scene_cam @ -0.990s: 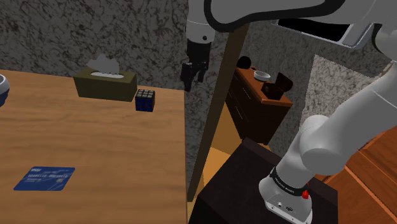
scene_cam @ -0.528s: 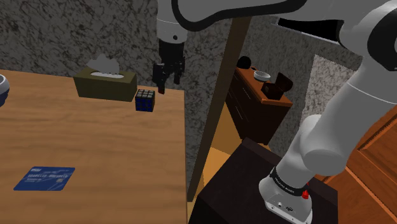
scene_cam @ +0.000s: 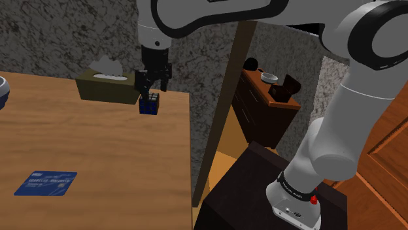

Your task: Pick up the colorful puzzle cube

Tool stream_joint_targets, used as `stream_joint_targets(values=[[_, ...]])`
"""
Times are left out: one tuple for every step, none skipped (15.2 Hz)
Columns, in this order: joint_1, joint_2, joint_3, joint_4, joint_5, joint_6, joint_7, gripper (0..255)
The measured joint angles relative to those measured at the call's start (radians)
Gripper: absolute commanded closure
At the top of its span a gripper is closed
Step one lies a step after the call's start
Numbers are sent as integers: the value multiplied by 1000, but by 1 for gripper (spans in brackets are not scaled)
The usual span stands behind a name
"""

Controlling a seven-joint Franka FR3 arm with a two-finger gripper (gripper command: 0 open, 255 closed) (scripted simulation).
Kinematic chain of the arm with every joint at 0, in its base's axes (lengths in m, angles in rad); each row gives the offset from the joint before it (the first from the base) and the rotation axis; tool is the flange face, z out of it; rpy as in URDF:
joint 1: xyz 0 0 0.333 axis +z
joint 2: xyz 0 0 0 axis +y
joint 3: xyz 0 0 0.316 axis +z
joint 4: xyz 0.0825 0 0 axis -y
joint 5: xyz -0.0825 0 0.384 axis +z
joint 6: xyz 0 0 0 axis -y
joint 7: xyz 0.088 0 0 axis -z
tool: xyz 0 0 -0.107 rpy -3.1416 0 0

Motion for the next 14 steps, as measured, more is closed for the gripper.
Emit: stream_joint_targets(values=[[0,-2,0,-16,1,14,0,0],[1,4,1,-24,-1,27,3,0],[1,6,1,-34,-2,39,3,0],[1,6,1,-44,-2,50,3,0],[1,8,0,-47,-2,55,3,255],[1,8,1,-48,-3,57,4,255],[1,9,0,-48,-3,58,4,255],[1,9,0,-48,-3,58,4,255],[1,9,1,-48,-3,58,4,255],[1,9,1,-48,-3,59,4,255],[1,9,1,-48,-3,59,4,255],[1,9,1,-48,-3,59,4,255],[2,9,1,-48,-3,59,4,255],[2,9,1,-47,-3,58,4,255]])
